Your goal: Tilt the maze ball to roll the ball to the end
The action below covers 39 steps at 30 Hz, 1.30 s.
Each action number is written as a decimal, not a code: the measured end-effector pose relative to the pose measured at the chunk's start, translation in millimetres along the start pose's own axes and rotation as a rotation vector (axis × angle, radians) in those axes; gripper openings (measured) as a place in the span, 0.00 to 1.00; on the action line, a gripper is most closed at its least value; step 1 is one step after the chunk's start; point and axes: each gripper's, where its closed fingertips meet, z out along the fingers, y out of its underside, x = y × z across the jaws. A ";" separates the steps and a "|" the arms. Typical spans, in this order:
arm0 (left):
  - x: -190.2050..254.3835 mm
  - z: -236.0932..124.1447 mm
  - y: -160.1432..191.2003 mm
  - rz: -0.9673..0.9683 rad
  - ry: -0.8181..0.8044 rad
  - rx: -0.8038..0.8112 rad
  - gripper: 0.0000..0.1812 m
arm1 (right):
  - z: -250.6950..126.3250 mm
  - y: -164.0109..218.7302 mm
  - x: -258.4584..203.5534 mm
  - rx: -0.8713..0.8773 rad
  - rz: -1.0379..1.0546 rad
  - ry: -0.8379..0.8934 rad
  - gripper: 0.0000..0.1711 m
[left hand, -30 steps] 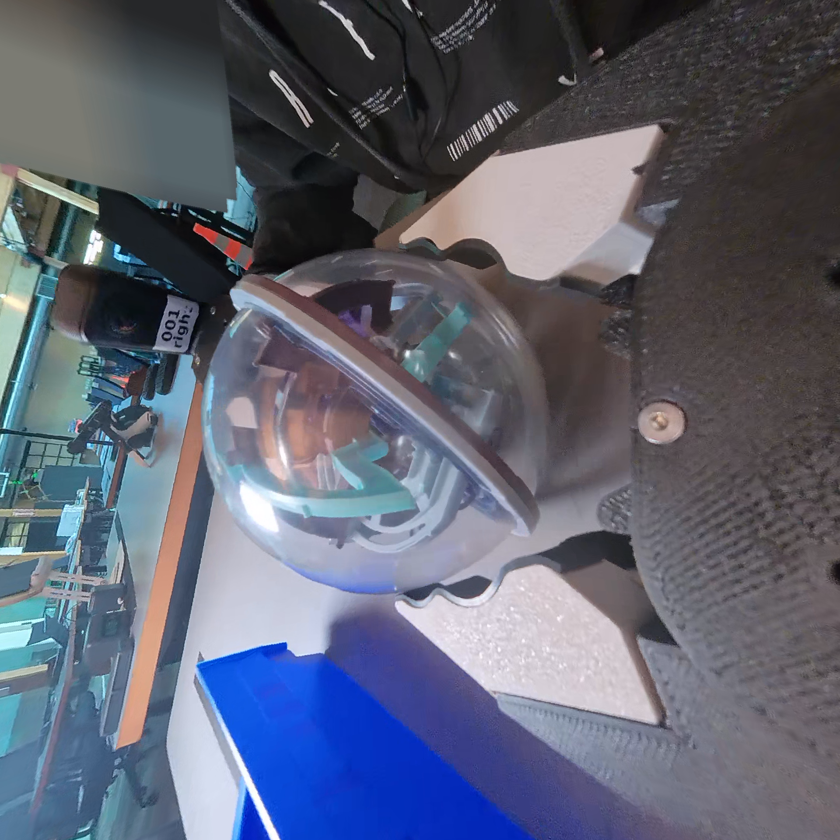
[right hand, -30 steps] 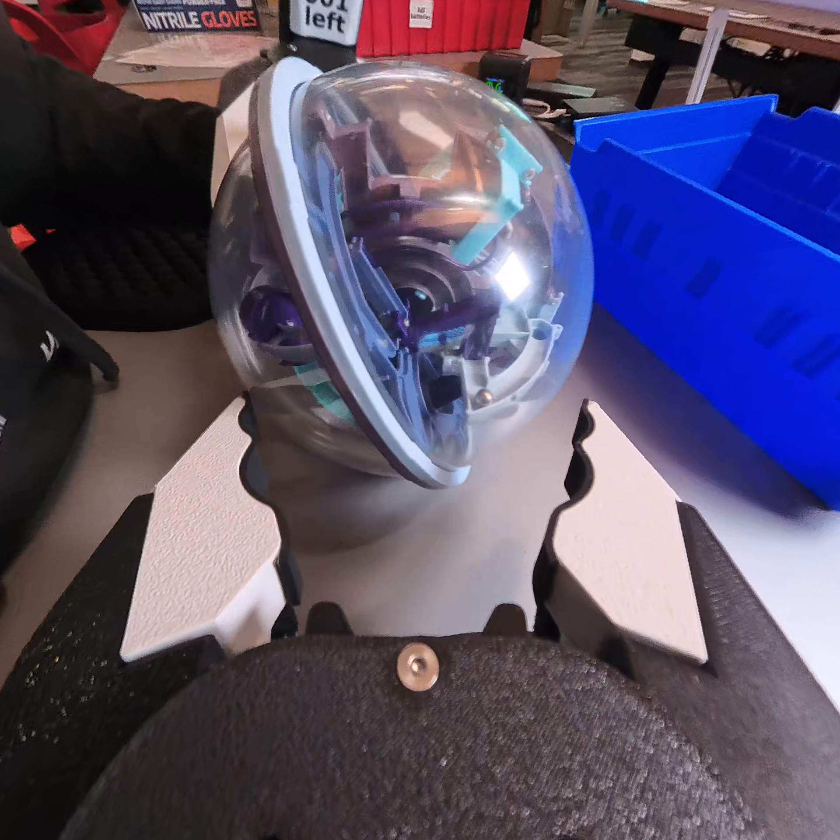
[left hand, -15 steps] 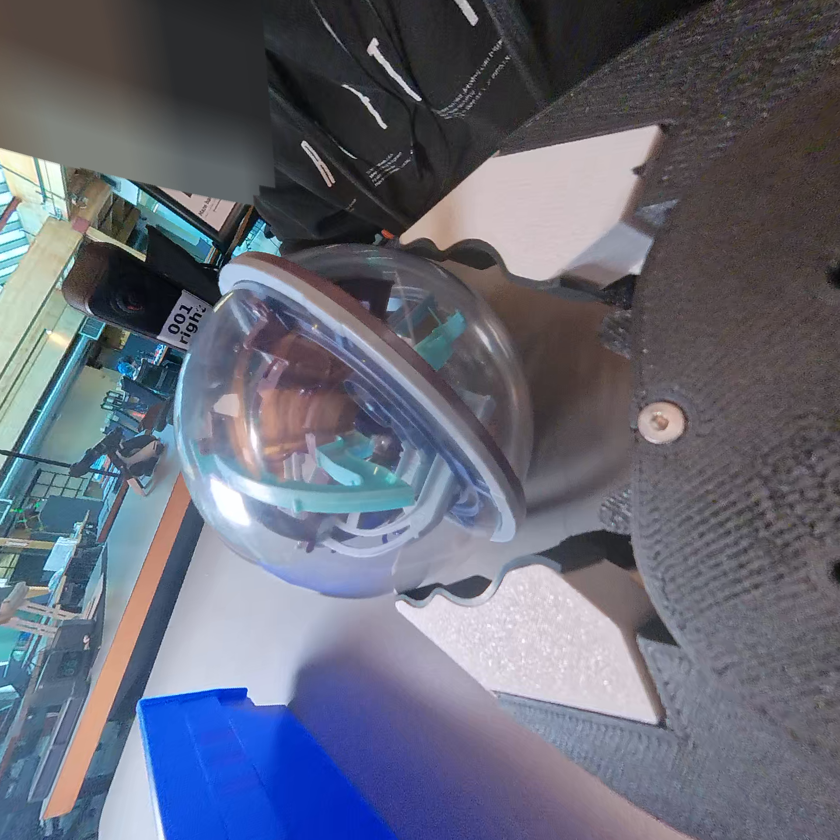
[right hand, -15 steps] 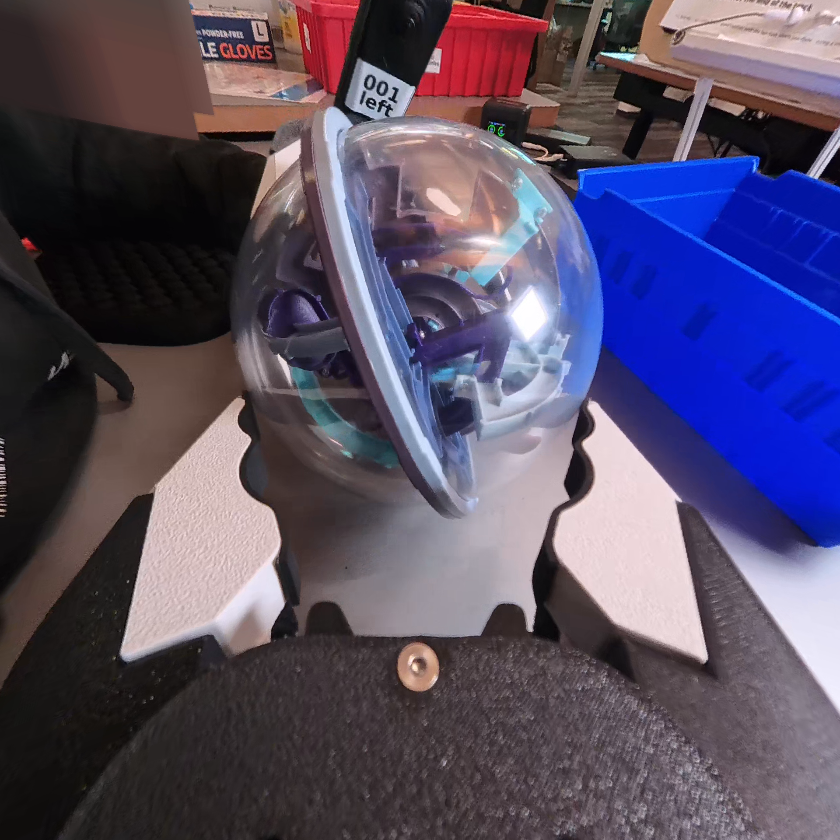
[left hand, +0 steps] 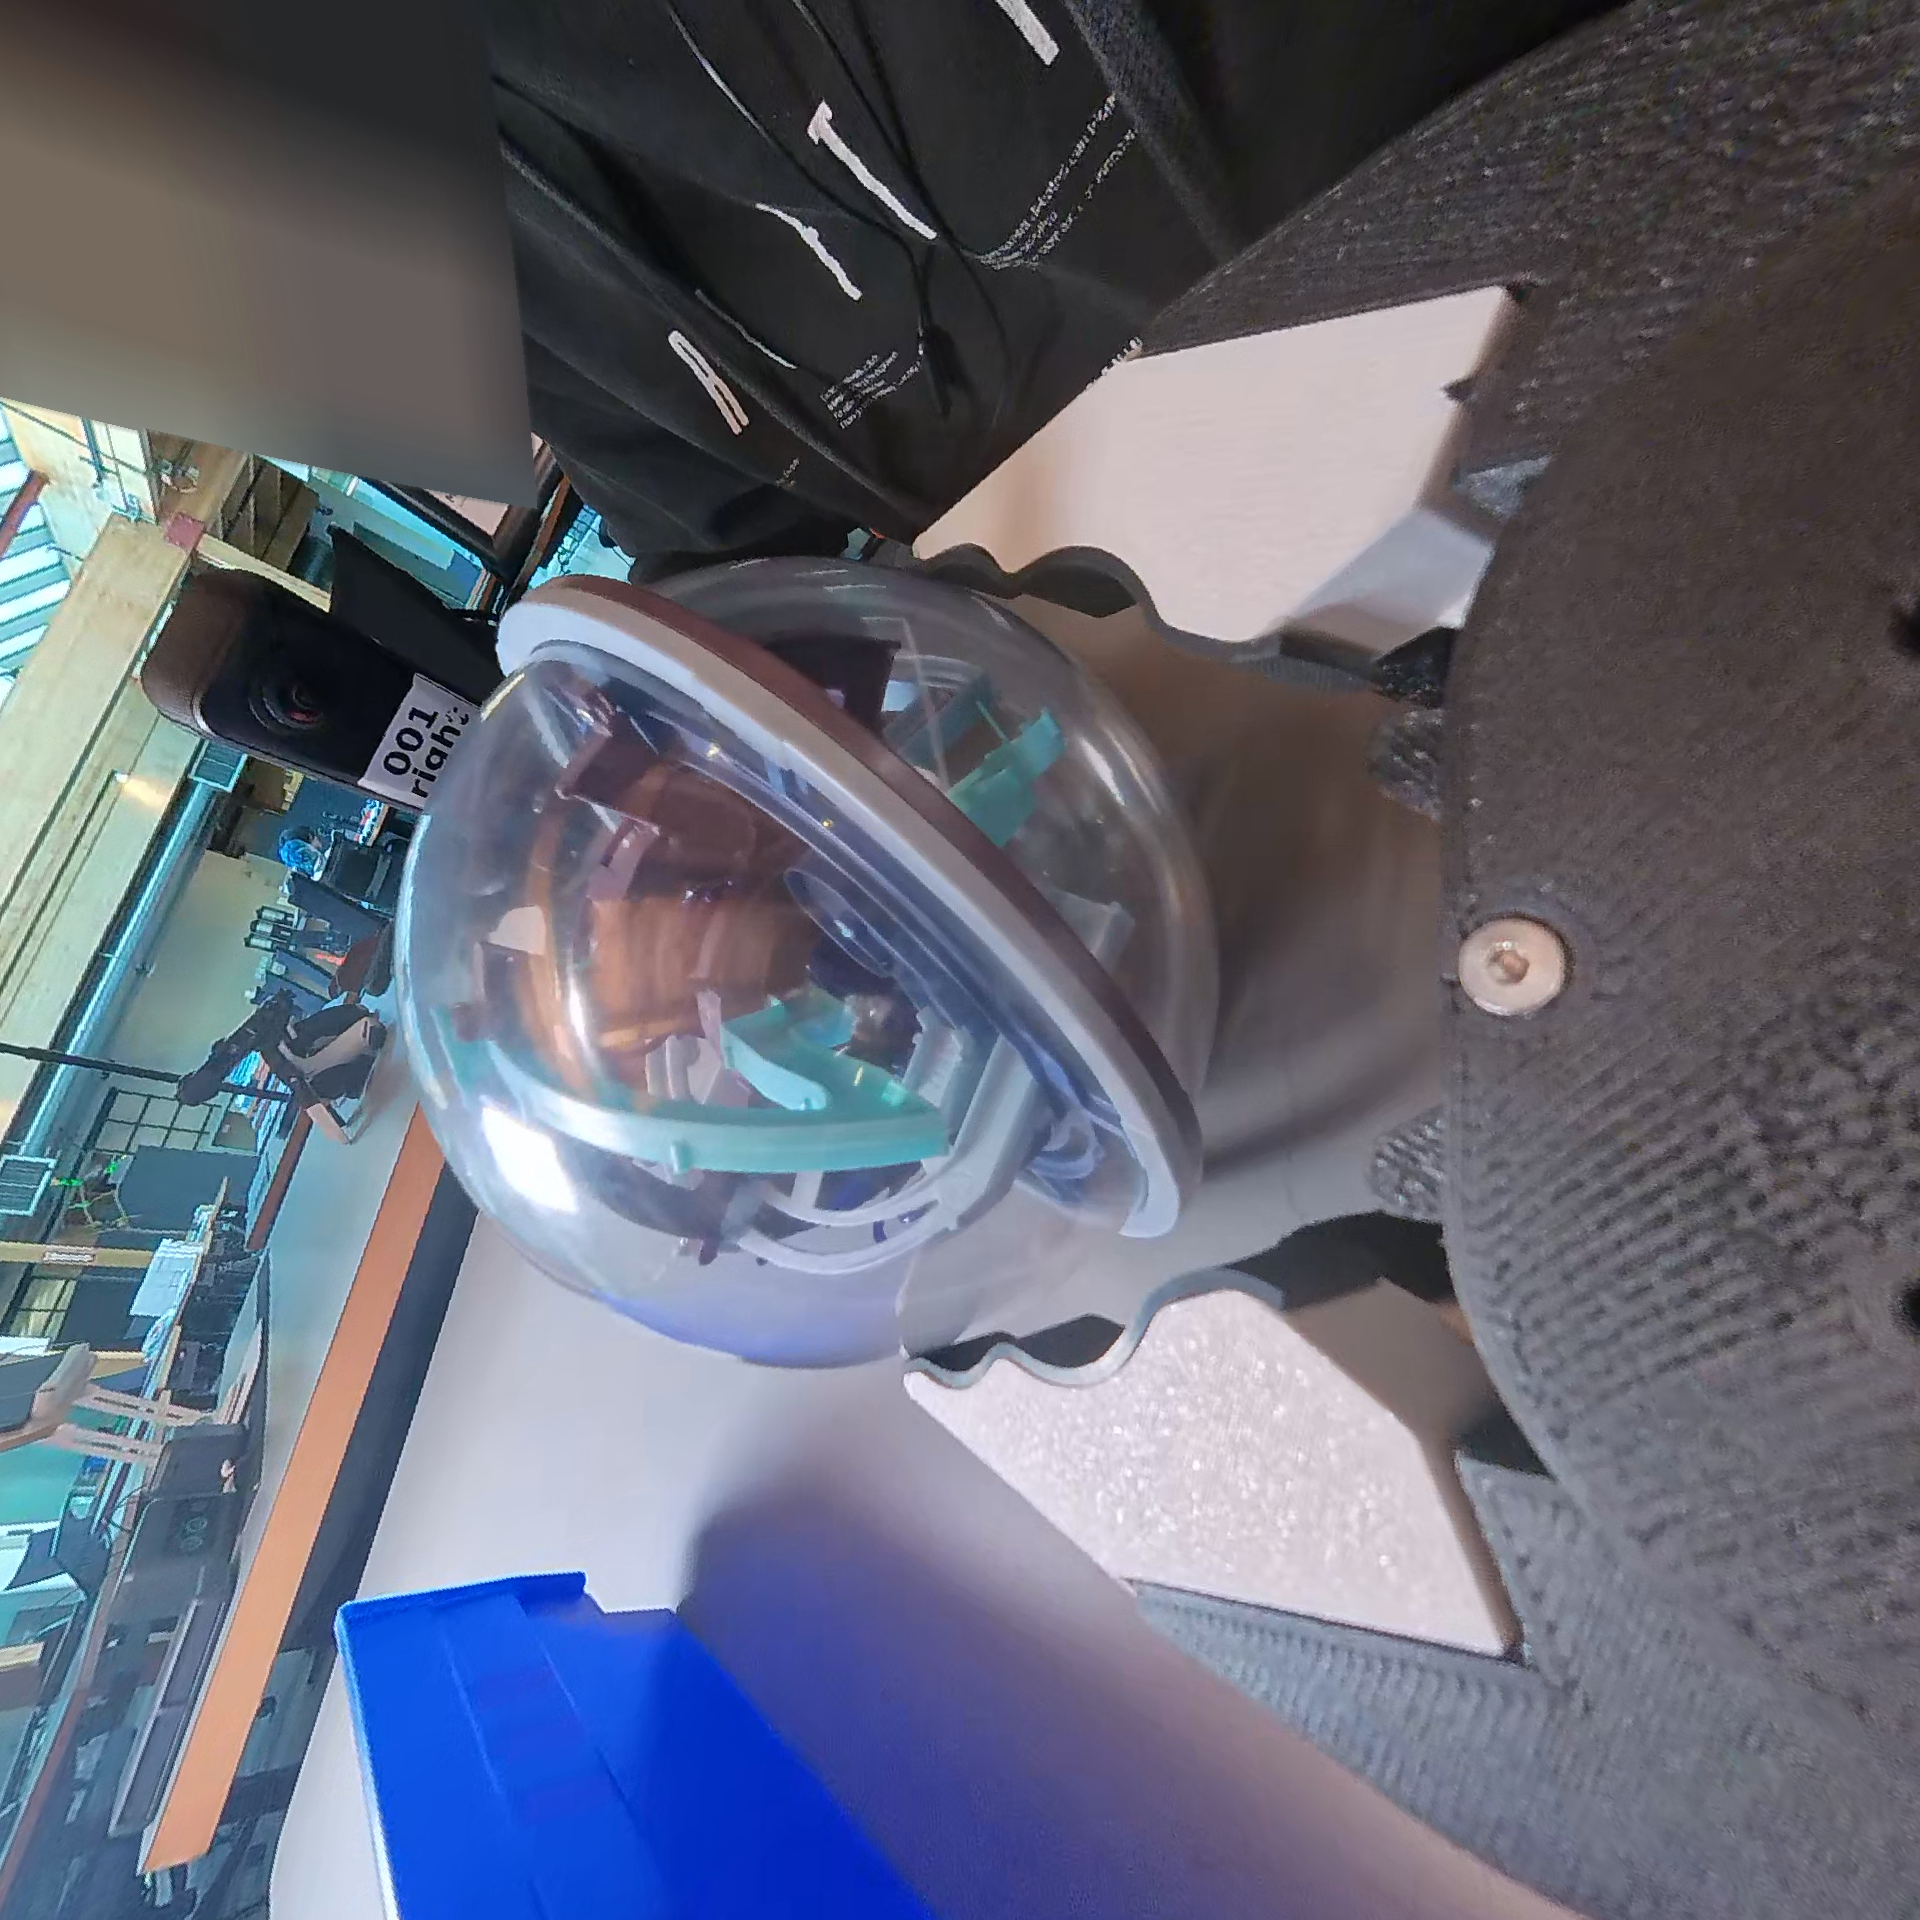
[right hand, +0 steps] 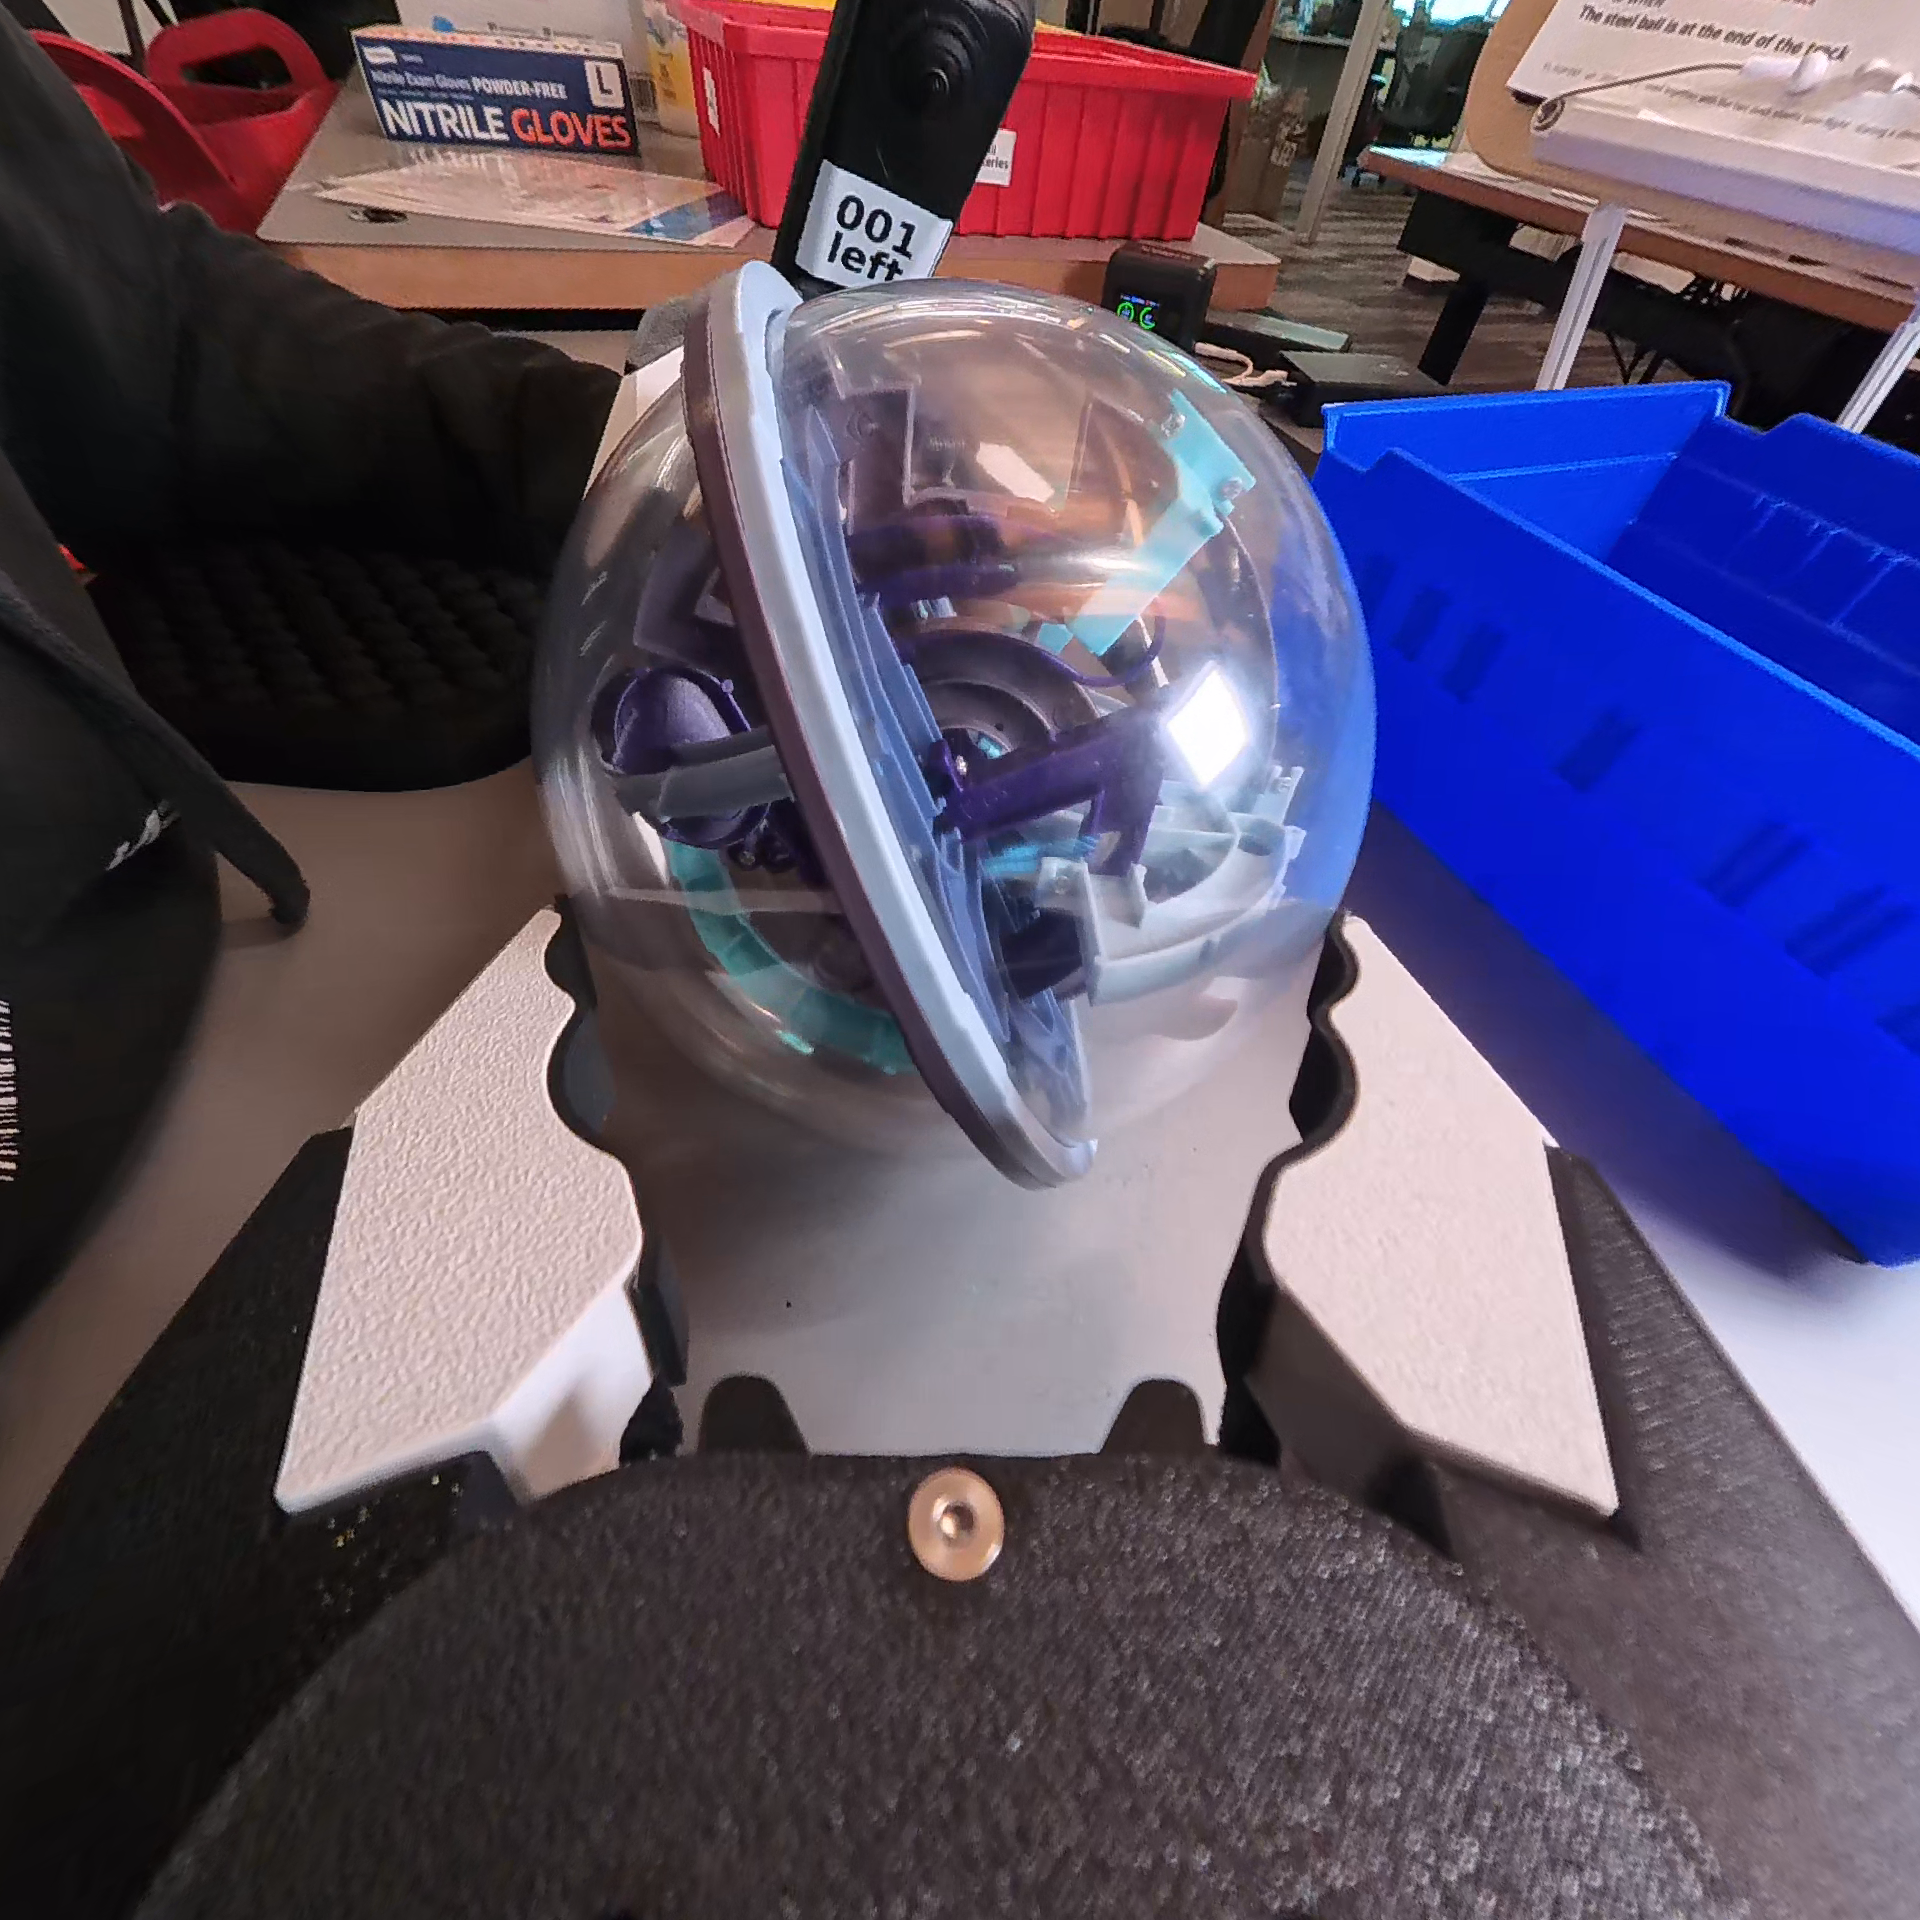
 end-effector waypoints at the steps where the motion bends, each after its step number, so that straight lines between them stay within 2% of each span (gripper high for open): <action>1: 0.0 -0.1 0.1 0.000 0.001 0.000 0.77 | 0.0 -0.1 0.0 0.000 0.000 0.000 0.78; 14: 1.7 -3.4 0.2 0.024 0.011 -0.021 0.76 | -0.3 -1.3 -2.7 0.011 0.009 0.000 0.77; 20: 2.6 -12.6 -0.9 0.033 0.012 -0.080 0.73 | -5.4 -1.3 -4.5 0.037 0.045 -0.029 0.71; 28: 7.0 -35.9 -3.8 0.011 -0.126 -0.164 0.61 | -13.3 -8.4 -4.8 0.105 0.107 -0.060 0.63; 39: 19.7 -15.2 -14.2 0.016 -0.234 -0.243 0.65 | -18.7 0.8 -10.8 0.067 0.121 -0.070 0.65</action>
